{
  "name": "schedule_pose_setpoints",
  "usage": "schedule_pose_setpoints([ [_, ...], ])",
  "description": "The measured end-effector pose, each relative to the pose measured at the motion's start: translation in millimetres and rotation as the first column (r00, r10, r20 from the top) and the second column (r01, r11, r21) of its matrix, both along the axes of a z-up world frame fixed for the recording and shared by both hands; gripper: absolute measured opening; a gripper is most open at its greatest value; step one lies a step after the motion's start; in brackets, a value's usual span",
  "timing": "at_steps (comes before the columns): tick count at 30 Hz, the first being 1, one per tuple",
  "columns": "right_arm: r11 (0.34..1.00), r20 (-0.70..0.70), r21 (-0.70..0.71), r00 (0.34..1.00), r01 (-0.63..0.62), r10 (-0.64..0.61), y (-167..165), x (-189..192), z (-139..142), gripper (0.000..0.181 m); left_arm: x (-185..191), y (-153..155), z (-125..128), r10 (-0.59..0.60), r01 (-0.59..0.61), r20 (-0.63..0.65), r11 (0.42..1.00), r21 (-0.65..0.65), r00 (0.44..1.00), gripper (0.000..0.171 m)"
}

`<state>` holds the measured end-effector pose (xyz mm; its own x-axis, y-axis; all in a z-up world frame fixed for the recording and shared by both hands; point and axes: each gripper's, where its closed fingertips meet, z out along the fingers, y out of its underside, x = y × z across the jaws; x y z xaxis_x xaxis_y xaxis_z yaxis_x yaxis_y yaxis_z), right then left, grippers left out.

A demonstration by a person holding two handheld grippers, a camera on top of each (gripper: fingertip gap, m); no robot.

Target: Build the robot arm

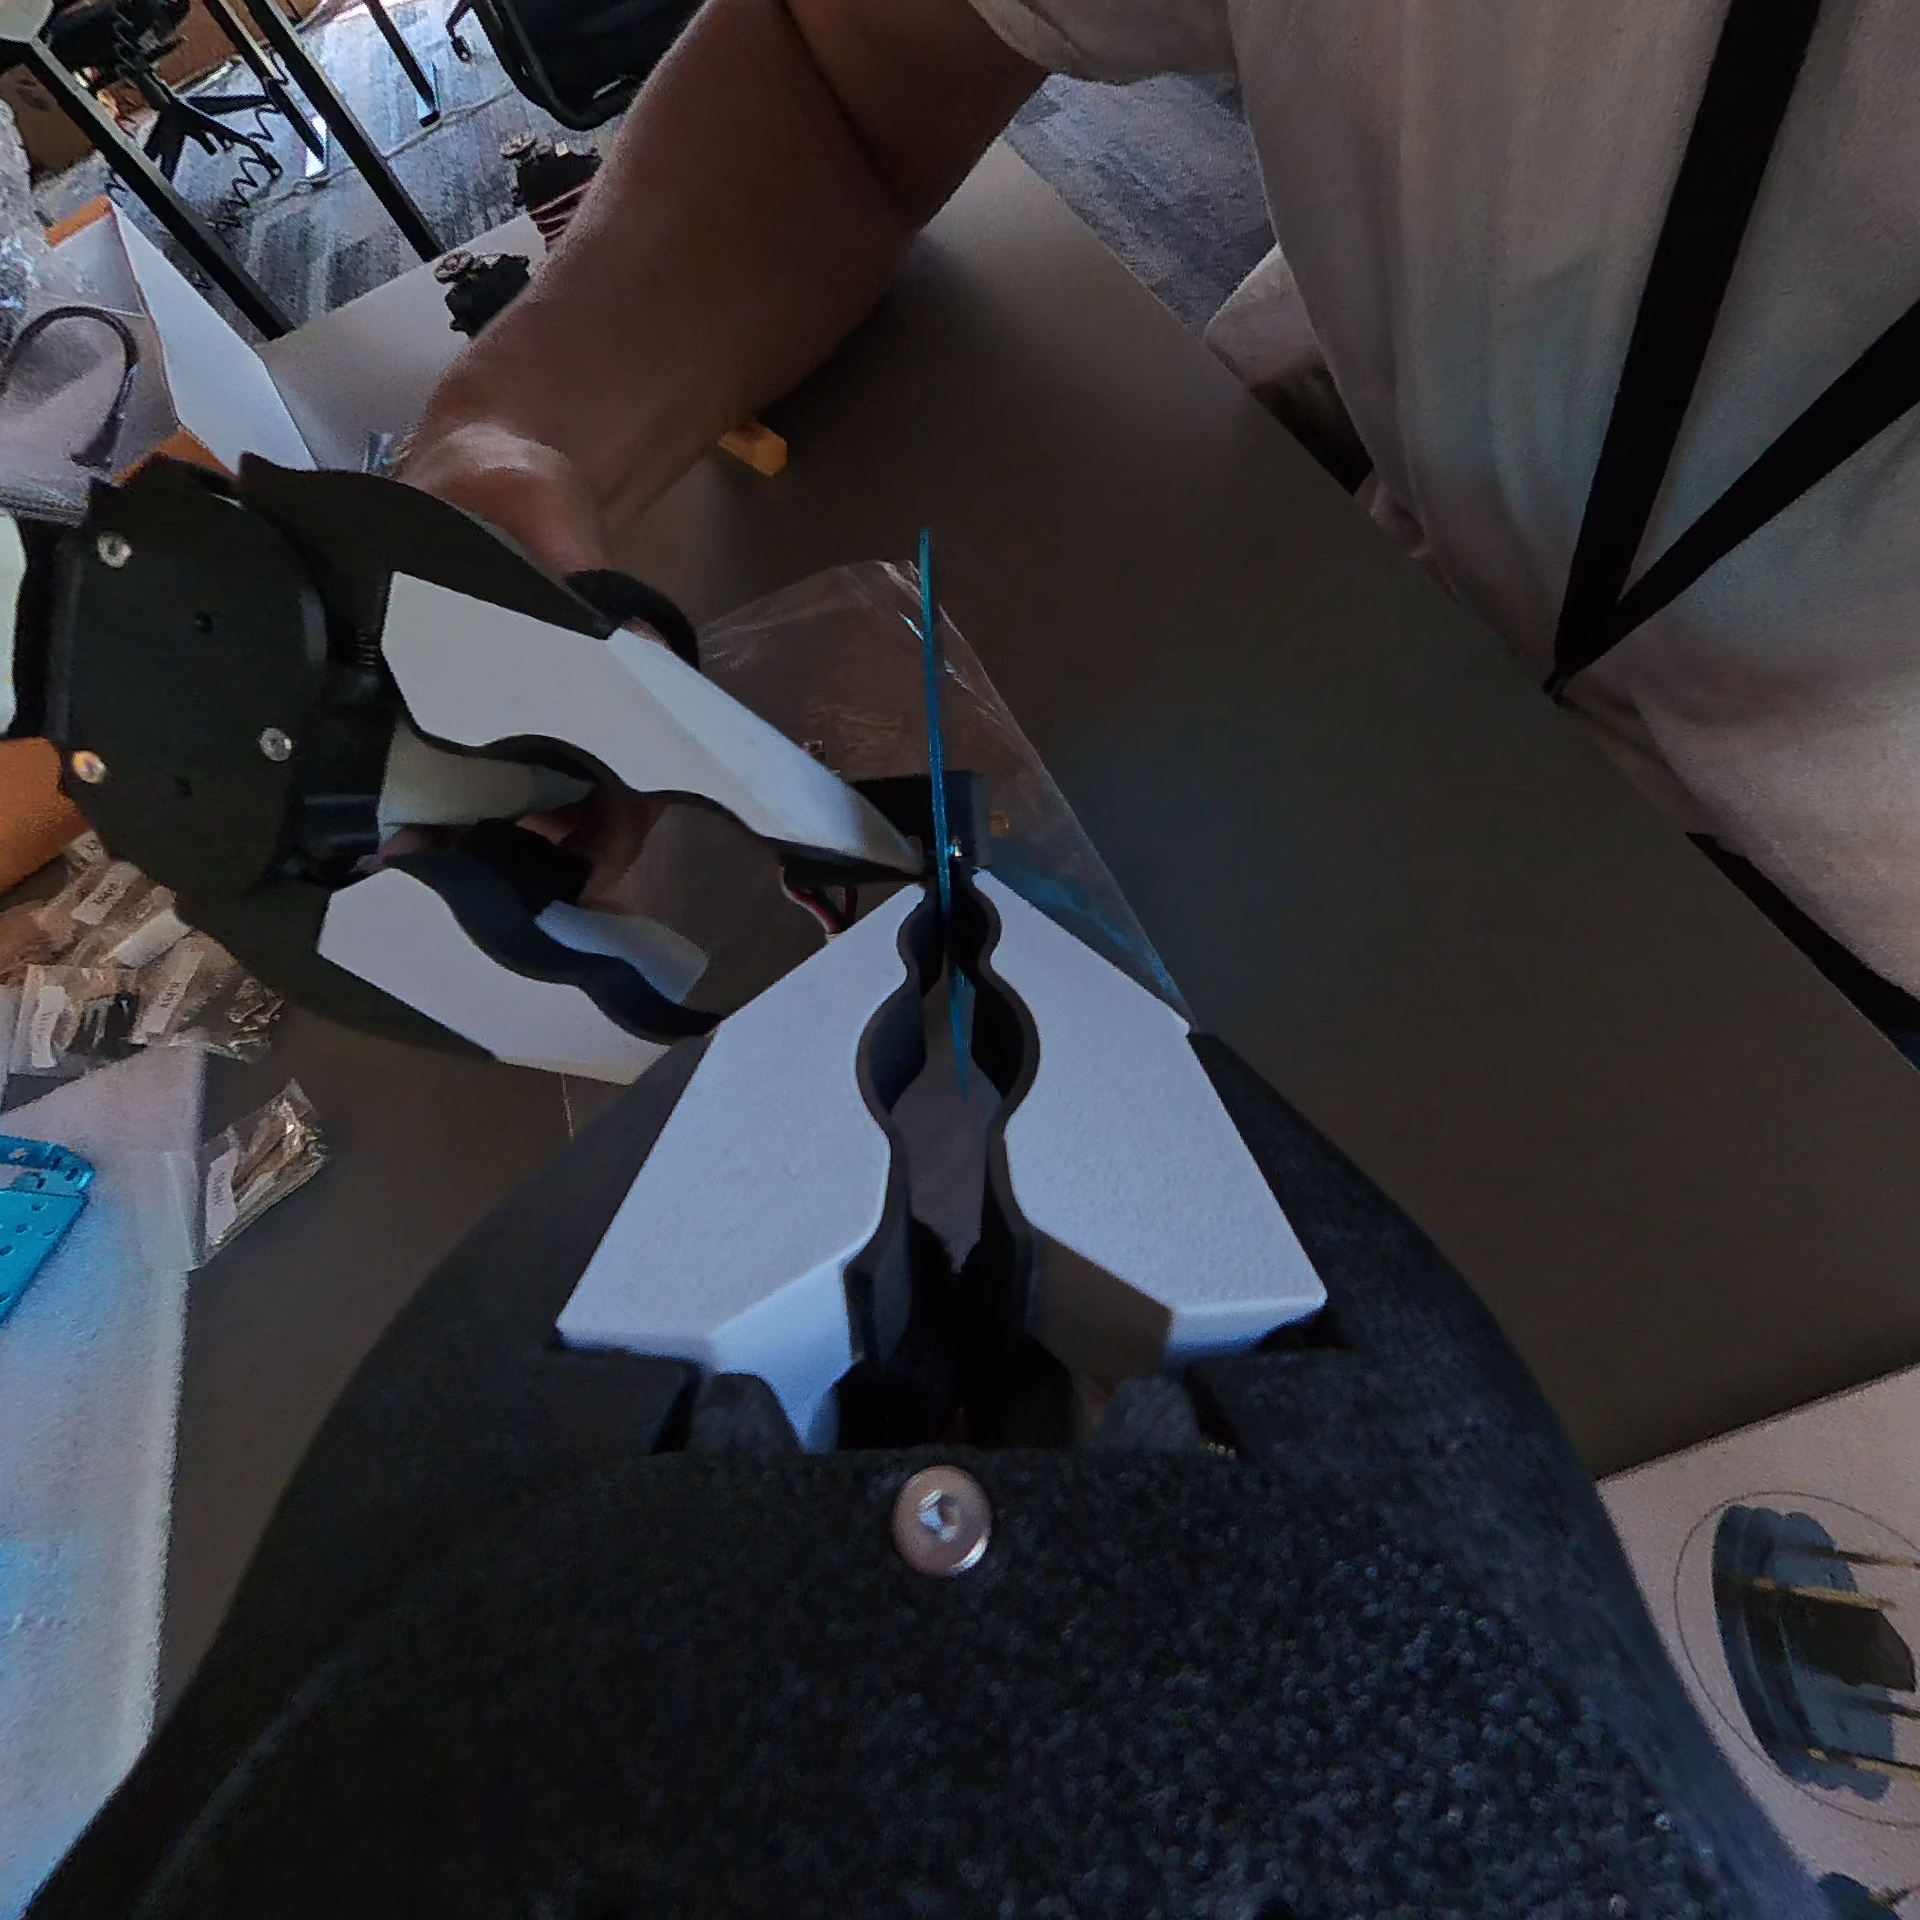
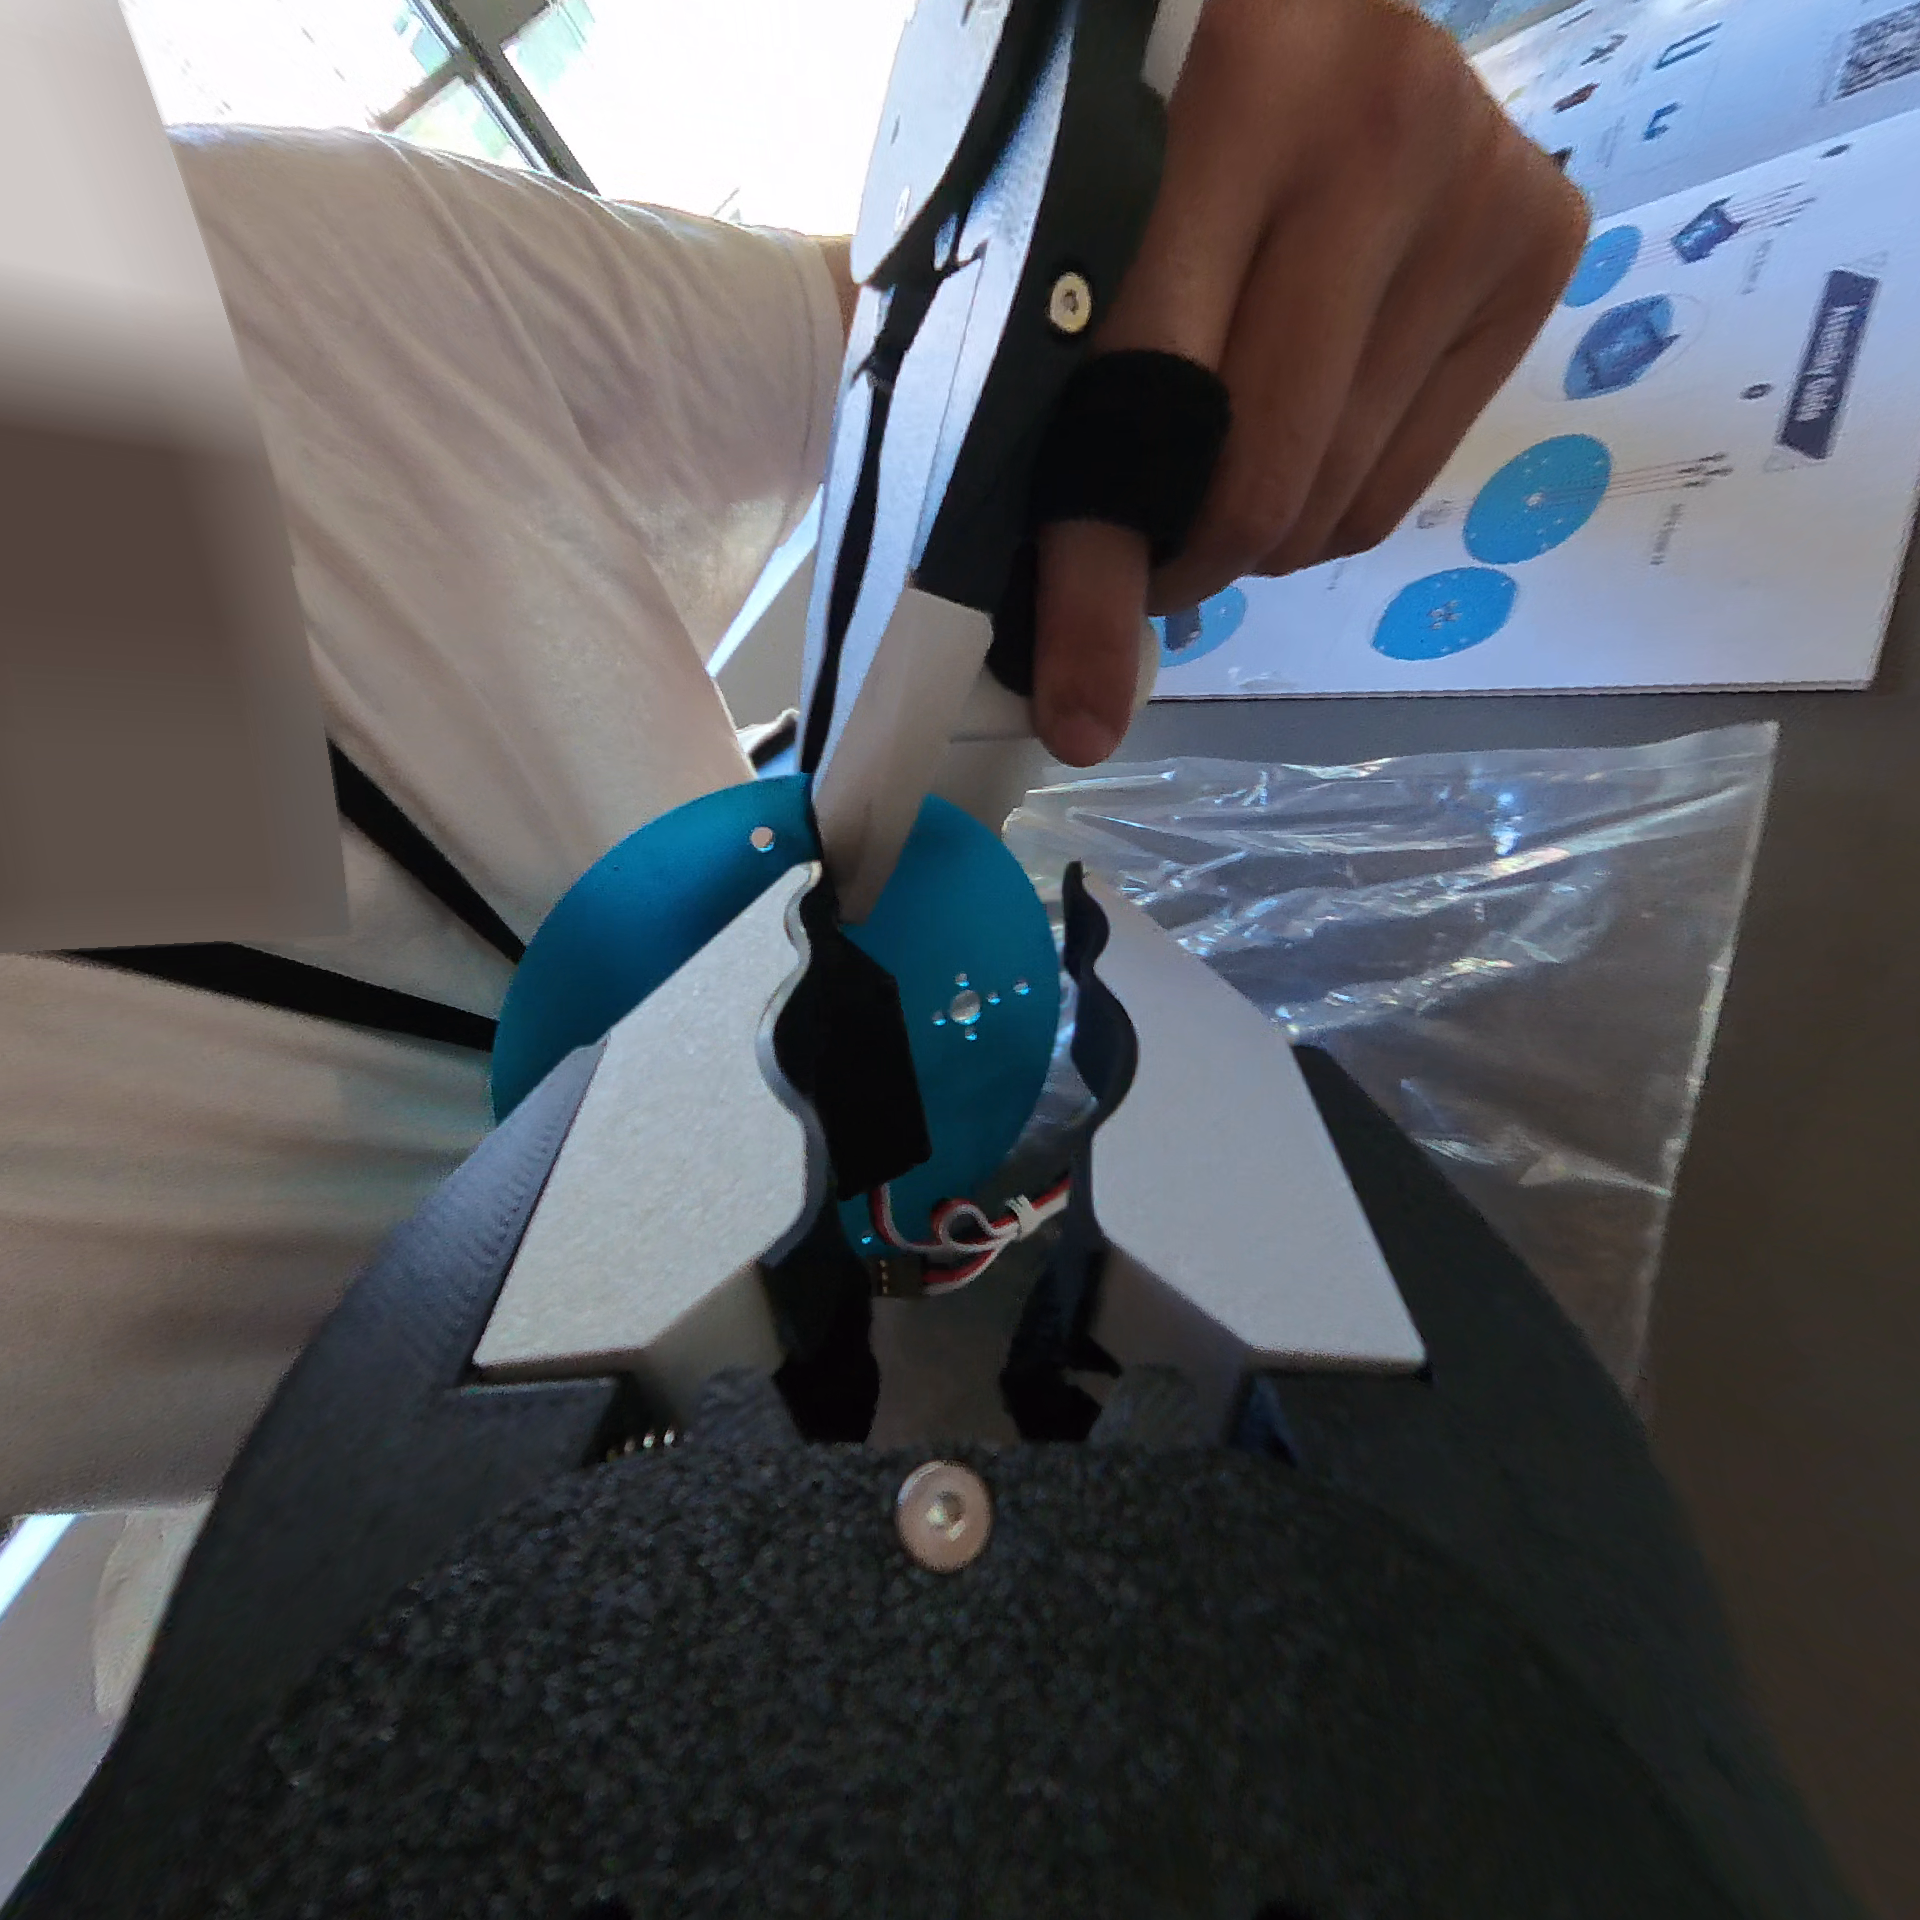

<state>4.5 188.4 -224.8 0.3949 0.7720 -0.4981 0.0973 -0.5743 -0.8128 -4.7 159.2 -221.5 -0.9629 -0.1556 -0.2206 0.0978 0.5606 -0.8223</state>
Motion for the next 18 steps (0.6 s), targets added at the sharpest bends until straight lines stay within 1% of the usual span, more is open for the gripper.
schedule_pose_setpoints([
  [1, 1.000, 0.003, 0.007, 1.000, 0.008, -0.008, 1, 3, 2, 0.039, -1, 0, 0, -0.004, 0.004, -0.003, 1.000, 0.000, 1.000, 0.001],
  [4, 1.000, -0.068, -0.002, 0.998, 0.005, -0.005, -1, 10, 11, 0.040, -1, 0, 0, -0.006, 0.006, -0.007, 1.000, -0.007, 1.000, 0.001],
  [9, 0.998, -0.038, -0.019, 0.998, -0.052, 0.051, -9, 4, 4, 0.044, -1, 0, 0, -0.003, 0.003, -0.010, 1.000, -0.008, 1.000, 0.001],
  [11, 0.998, -0.003, -0.014, 0.999, -0.054, 0.054, -9, 1, -1, 0.045, -2, 0, 0, -0.006, 0.006, -0.014, 1.000, -0.010, 1.000, 0.001],
  [18, 0.999, 0.025, -0.015, 0.999, -0.038, 0.038, -6, -1, -2, 0.049, -3, 0, -1, -0.015, 0.015, -0.016, 1.000, 0.001, 1.000, 0.001],
])
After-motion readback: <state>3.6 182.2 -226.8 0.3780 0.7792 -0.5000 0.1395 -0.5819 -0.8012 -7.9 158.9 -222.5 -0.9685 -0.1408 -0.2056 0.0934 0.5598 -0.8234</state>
